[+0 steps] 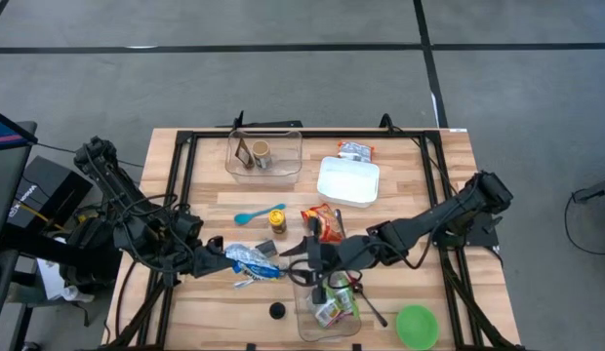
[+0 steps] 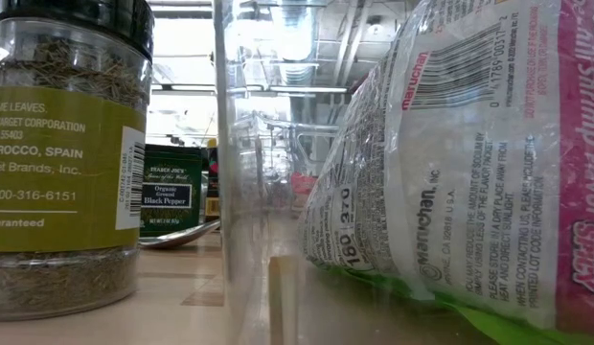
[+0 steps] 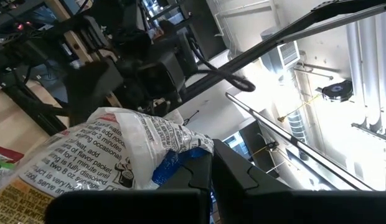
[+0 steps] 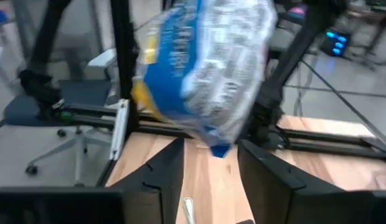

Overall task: Pick & Place Food Item
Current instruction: Put the blue noodle pack into the bottom transparent bin

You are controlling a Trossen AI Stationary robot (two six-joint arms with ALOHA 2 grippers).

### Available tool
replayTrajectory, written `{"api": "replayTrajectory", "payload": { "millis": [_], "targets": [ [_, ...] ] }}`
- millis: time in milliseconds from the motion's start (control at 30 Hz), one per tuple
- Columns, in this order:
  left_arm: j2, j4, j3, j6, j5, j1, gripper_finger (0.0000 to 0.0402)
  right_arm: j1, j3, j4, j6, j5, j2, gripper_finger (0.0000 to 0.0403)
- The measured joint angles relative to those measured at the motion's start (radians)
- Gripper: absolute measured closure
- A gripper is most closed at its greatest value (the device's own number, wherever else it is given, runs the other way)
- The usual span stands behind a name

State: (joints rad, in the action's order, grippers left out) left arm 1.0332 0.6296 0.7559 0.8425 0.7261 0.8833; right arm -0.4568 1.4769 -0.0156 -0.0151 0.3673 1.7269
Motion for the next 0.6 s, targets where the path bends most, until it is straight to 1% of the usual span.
{"api": "replayTrajectory", "payload": {
  "millis": [233,500,600],
  "targets": [
    [0.000,0.000,0.000,0.000,0.000,0.000,0.0401,0.000,0.000,-0.176,0.111,-0.008,0.061,0.0250],
    [0.000,0.001,0.000,0.000,0.001,0.000,0.0401,0.018,-0.001,-0.190,0.098,-0.006,0.062,0.0261],
    [0.000,0.001,0.000,0.000,0.001,-0.003,0.0401,0.022,-0.001,-0.188,0.090,-0.036,0.062,0.0266]
  ]
}}
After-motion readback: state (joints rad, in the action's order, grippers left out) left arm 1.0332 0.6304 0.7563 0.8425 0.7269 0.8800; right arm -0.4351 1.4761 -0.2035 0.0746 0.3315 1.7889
